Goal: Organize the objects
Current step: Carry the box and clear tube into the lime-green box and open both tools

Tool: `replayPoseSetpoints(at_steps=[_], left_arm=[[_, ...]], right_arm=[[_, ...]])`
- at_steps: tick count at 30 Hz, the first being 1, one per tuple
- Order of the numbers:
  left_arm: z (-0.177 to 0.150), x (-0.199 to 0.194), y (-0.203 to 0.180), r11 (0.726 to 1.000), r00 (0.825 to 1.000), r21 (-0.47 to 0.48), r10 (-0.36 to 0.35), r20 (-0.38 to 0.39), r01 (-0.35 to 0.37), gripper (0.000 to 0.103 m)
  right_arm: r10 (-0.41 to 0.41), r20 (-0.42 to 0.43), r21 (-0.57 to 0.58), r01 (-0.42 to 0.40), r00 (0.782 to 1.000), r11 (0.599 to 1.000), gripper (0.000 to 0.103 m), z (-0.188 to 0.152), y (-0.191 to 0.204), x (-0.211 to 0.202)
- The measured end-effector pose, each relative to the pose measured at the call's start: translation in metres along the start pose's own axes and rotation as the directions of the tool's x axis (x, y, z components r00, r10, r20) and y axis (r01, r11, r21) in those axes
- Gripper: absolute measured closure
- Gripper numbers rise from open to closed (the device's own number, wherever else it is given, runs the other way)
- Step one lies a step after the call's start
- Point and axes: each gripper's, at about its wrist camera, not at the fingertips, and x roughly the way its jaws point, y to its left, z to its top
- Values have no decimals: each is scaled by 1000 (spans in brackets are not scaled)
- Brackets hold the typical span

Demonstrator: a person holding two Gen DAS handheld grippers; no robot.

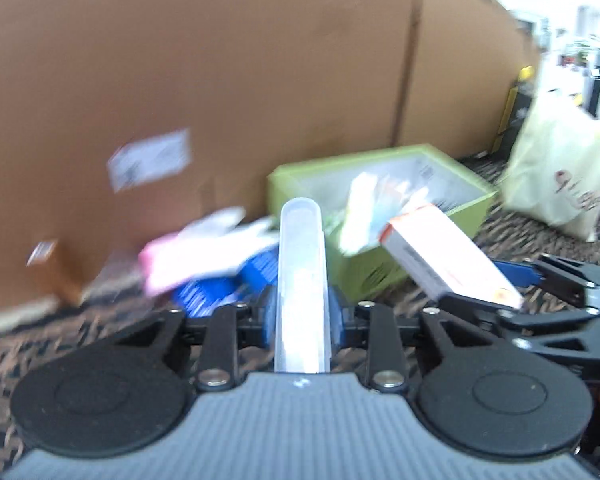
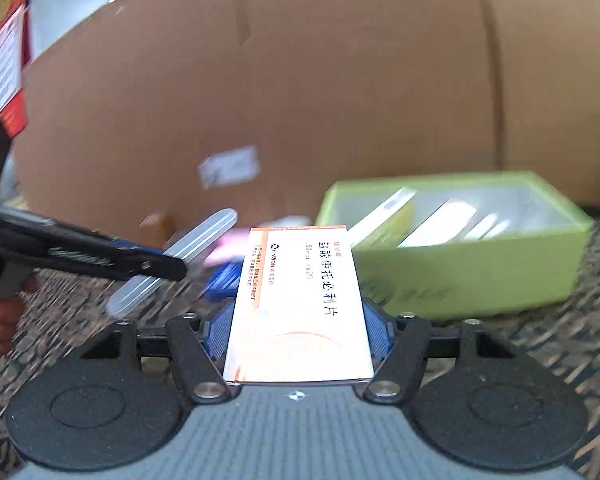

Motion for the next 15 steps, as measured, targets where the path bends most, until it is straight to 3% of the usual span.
replayPoseSetpoints(at_steps=[6, 12, 15], left_arm=[[51, 34, -56, 994, 994, 73, -83, 68, 78, 76], [86, 97, -91, 992, 995, 122, -43, 91, 31, 76], [93, 130, -94, 994, 998, 106, -27, 58, 21, 76]], right_arm=[[-180, 118, -31, 185, 977, 982, 33, 31, -45, 4], [-345, 190, -74, 363, 919, 929, 33, 49, -94, 40], [-370, 188, -80, 390, 910, 917, 33, 56, -118, 58]])
